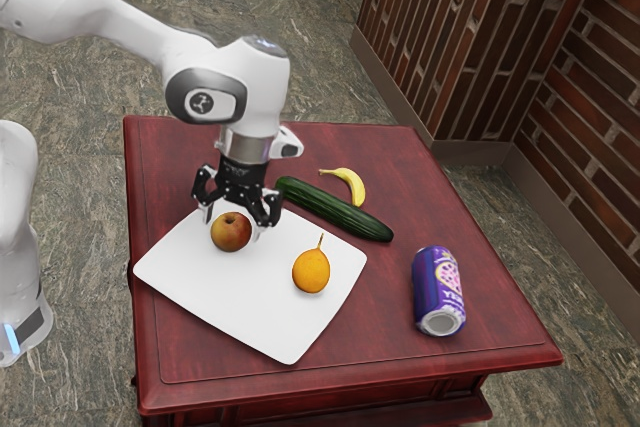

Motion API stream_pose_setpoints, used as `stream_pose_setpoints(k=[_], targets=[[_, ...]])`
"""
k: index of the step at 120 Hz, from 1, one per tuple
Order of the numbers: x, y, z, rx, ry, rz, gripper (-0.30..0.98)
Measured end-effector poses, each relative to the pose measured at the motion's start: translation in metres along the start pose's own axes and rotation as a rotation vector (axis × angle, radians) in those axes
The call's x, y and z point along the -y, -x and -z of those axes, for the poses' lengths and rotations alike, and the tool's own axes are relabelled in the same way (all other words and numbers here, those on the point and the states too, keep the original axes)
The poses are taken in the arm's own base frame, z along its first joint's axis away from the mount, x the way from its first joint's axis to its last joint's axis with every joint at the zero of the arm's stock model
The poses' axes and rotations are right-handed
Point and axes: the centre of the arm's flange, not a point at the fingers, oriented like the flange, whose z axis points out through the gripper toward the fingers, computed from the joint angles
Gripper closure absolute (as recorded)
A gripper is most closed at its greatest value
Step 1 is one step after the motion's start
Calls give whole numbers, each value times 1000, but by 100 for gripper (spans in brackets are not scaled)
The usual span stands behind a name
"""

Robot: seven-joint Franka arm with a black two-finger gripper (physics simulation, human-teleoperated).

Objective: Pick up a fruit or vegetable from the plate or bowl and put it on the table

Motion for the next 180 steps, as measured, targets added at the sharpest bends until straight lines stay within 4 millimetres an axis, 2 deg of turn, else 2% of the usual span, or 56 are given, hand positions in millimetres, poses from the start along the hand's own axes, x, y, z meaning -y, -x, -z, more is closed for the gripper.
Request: stream_pose_setpoints(k=[72,88,107,119,144,160,168,180], targets=[[-7,-8,-21,17,-1,13,1],[-7,-9,-21,16,4,19,24],[-8,-9,-19,12,9,27,31],[-12,-9,-6,-4,31,31,31],[-31,-16,42,-50,100,31,30],[-37,-35,57,-61,105,61,30],[-45,-68,65,-53,103,106,31],[-61,-122,95,-72,116,149,31]])
